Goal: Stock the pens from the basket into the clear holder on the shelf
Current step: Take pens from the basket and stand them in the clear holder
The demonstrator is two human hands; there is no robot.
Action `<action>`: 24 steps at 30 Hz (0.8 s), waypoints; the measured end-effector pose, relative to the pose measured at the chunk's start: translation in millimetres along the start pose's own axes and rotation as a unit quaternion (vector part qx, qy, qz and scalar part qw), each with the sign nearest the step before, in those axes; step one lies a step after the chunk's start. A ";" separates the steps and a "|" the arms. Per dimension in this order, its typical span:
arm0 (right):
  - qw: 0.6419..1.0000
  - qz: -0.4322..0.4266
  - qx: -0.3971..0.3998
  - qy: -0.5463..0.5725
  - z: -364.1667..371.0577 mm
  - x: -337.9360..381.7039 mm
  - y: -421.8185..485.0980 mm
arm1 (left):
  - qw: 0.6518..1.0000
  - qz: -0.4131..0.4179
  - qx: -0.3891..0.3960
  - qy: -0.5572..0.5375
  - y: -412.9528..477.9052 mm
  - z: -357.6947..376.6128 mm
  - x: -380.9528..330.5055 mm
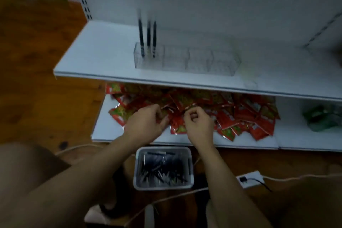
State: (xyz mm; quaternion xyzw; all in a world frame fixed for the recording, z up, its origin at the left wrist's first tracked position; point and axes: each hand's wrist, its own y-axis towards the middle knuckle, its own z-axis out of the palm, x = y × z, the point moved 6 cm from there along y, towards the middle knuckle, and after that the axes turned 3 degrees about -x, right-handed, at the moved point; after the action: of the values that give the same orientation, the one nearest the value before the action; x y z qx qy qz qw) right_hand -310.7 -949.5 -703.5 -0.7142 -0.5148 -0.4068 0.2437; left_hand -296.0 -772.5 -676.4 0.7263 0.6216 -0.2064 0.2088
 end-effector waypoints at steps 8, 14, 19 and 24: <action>0.888 0.138 0.375 -0.227 75.6 -142.7 -82.2 | 0.959 -0.091 0.239 0.119 -60.2 119.5 81.7; 0.782 0.125 0.479 -0.379 91.1 -188.2 -117.3 | 0.940 -0.105 0.303 0.115 -69.9 168.9 98.3; 0.717 0.105 0.519 -0.454 108.2 -202.8 -113.1 | 0.936 -0.170 0.303 0.052 -62.6 179.5 110.0; 0.706 0.101 0.515 -0.476 110.8 -211.1 -105.7 | 0.922 -0.181 0.342 0.023 -68.4 187.8 113.4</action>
State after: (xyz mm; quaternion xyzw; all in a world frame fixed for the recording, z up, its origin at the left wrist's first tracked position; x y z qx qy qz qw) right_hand -402.1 -940.8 -947.6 -0.6242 -0.6167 0.3429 0.3354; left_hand -355.1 -775.4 -898.4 0.6330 0.6390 -0.4235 -0.1078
